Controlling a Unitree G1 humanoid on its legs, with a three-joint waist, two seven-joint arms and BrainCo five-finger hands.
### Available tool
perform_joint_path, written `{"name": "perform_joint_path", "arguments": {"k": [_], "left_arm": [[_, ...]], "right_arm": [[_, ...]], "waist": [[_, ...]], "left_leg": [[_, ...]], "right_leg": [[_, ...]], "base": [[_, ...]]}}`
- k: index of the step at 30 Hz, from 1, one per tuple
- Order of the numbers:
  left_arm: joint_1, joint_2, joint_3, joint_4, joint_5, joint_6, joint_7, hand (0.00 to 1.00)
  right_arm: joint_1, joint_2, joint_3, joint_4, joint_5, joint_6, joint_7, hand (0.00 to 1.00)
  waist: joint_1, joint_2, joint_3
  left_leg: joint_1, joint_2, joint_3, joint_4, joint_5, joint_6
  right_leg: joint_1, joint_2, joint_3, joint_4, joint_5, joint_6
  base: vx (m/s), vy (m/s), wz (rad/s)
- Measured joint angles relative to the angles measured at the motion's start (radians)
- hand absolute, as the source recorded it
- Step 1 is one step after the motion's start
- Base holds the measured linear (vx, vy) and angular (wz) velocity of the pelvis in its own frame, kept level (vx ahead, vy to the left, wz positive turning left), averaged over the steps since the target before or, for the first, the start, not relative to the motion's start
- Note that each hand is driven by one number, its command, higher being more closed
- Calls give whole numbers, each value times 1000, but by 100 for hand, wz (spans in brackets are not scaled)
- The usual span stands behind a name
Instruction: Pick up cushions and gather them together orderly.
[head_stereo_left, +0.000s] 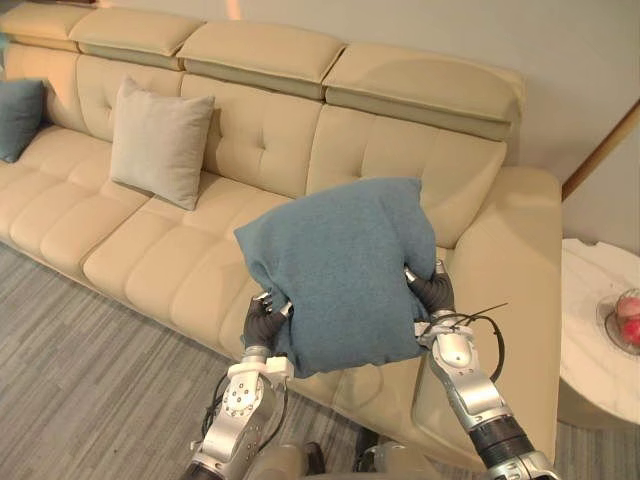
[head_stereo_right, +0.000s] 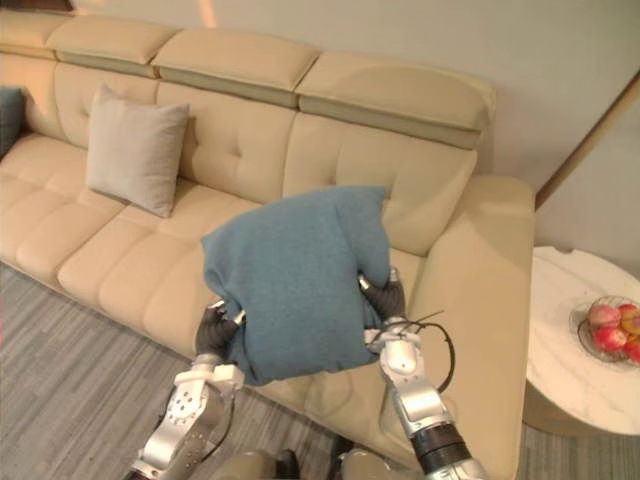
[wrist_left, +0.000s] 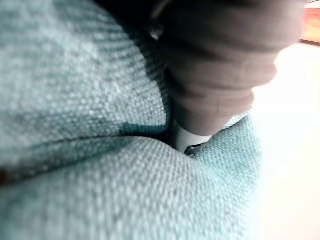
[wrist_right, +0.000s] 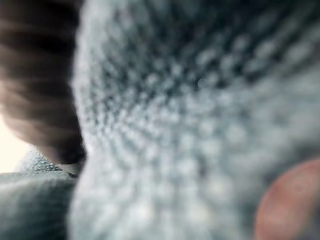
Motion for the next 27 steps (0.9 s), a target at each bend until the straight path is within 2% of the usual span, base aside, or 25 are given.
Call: {"name": "perform_joint_path", "arguments": {"k": [2,3,4,5,6,7,8,9,11,13,17,21,23,27], "left_arm": [[-1,-1,0,3,1,1,-17,100],[-3,0,0,4,1,0,-23,100],[-10,-1,-1,4,1,2,-32,100],[-13,-1,-5,6,1,4,-34,100],[-13,-2,-10,6,1,5,-34,100],[-13,4,-12,15,1,10,-34,100],[-14,6,-15,15,1,14,-34,100],[-14,7,-21,16,1,14,-34,100],[-12,7,-48,15,1,16,-34,100],[-11,18,-50,14,1,15,-35,100],[-10,38,-59,10,3,16,-46,100],[7,41,-71,6,46,18,-53,100],[3,41,-69,-2,74,18,-53,100],[-69,41,-51,-15,123,18,-29,100]], "right_arm": [[-2,1,-11,-2,0,-1,0,100],[-2,1,-14,-2,0,-1,-1,100],[-2,2,-26,-2,1,-1,-1,100],[-1,3,-38,-1,1,-1,-1,100],[-2,3,-43,-1,0,-1,-1,100],[6,19,-49,3,0,0,-3,100],[19,28,-56,-1,0,0,-3,100],[27,30,-65,-2,0,0,-2,100],[54,36,-87,-10,-4,0,2,100],[72,46,-87,-17,-4,0,6,100],[104,48,-87,-26,-5,0,7,100],[172,45,-86,-63,-41,0,4,100],[173,45,-86,-62,-49,0,-4,100],[136,45,-85,-62,-86,0,-40,100]], "waist": [[2,0,-1],[-1,0,-1],[-8,1,-1],[-17,6,-2],[-18,17,-5],[-25,3,-6],[-33,-15,-9],[-36,-21,-11],[-30,-22,-13],[-27,-19,-14],[-25,-23,-16],[-38,-24,-17],[-46,-26,-16],[-42,-37,-9]], "left_leg": [[4,54,-58,-87,-2,-10],[6,56,-84,-135,2,-14],[7,58,-158,-245,23,-19],[30,53,-232,-369,109,-40],[44,56,-268,-414,179,-68],[64,33,-274,-426,183,-121],[87,10,-261,-452,190,-106],[101,-6,-252,-470,195,-98],[161,-48,-216,-527,212,-73],[189,-66,-192,-557,218,-64],[195,-72,-160,-586,223,-56],[178,-64,-124,-617,238,-59],[151,-53,-117,-619,245,-66],[61,-33,-113,-620,272,-75]], "right_leg": [[16,-4,33,-9,0,0],[16,-8,42,-13,0,1],[13,-16,60,-18,0,4],[14,-18,81,-19,-3,32],[18,-12,95,-20,-6,52],[30,-26,126,-30,-2,81],[36,-58,141,-35,3,93],[41,-75,145,-38,4,101],[73,-123,171,-60,15,121],[81,-142,199,-70,19,127],[62,-149,231,-85,28,142],[14,-141,269,-106,39,157],[-18,-129,275,-106,51,149],[-110,-109,278,-111,83,139]], "base": [[228,39,-55],[177,166,-40],[160,249,-38],[166,279,-41],[178,304,-40],[176,294,-26],[162,271,-13],[136,231,1],[121,219,-11],[71,166,-23],[-1,36,-31],[-35,-33,-31],[-64,-54,-16],[-98,-61,-9]]}}
